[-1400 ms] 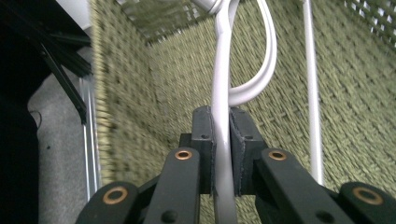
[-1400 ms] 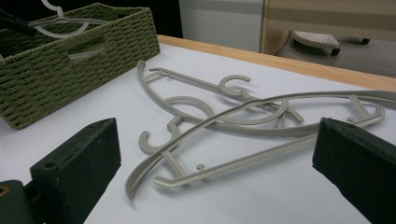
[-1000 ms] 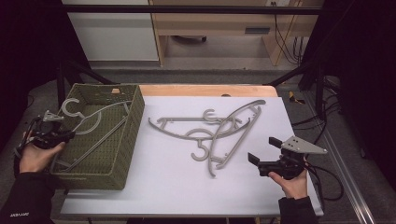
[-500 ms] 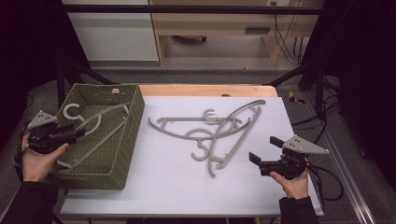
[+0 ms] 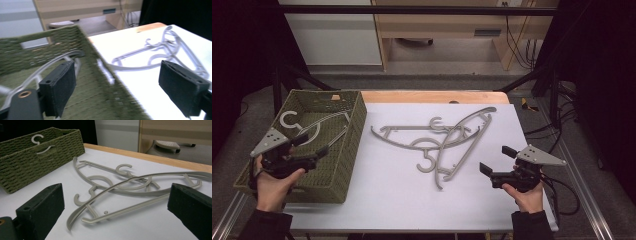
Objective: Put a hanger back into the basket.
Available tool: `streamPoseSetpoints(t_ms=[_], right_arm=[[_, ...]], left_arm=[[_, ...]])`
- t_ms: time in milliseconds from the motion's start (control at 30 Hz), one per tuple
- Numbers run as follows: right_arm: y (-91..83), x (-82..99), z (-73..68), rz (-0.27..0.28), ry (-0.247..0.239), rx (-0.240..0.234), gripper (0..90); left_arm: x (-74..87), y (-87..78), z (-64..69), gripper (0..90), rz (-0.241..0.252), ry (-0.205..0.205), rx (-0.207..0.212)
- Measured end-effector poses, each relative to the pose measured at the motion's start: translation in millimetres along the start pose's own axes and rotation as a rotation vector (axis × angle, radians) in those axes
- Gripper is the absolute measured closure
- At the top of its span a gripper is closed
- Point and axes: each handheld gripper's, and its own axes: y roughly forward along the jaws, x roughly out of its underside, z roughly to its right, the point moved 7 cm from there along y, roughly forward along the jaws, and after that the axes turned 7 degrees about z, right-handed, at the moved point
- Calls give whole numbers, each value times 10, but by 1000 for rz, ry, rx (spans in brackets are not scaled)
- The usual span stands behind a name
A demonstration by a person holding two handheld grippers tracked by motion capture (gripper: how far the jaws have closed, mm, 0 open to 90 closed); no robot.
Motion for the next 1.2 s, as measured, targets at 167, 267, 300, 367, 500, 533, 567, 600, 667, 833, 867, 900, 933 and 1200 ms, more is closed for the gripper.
streamPoseSetpoints(t_ms=[167, 267, 300, 367, 500, 533, 567, 600, 667, 833, 867, 900, 933, 1200], right_arm=[[-7, -7, 0, 4, 0, -2, 11], [-8, -8, 1, 4, 3, -1, 10], [-8, -8, 1, 4, 3, -1, 10], [-11, -8, 2, 4, -2, -3, 10], [-15, -10, -5, 6, 2, -3, 10], [-14, -9, -7, 6, 2, -5, 10], [-9, -7, -6, 6, 0, -4, 10], [-9, -7, -6, 6, 0, -4, 10], [-8, 3, -10, -2, -5, -7, 8], [-17, -2, -17, 2, -5, -11, 8], [-19, -8, -15, 6, -2, -9, 8], [-22, -11, -11, 8, -1, -9, 9], [-25, -11, -7, 6, -2, -8, 8], [-30, -15, -5, 8, -4, -10, 9]], left_arm=[[-15, 96, 341, 97, 17, 12, 39], [-42, 193, 575, 88, 15, 28, 88], [-42, 193, 575, 87, 15, 28, 88], [-47, 277, 738, 84, 12, 39, 121], [-49, 360, 909, 83, 14, 47, 154], [-46, 410, 993, 84, 12, 54, 169], [-46, 410, 993, 84, 12, 54, 169], [-42, 442, 1036, 84, 10, 58, 168], [-32, 513, 1119, 84, 2, 62, 179], [2, 716, 1309, 89, -18, 58, 201], [11, 758, 1341, 90, -23, 56, 206], [20, 803, 1371, 92, -26, 52, 213], [32, 846, 1404, 93, -30, 42, 219], [207, 1216, 1549, 106, -81, 27, 224]])
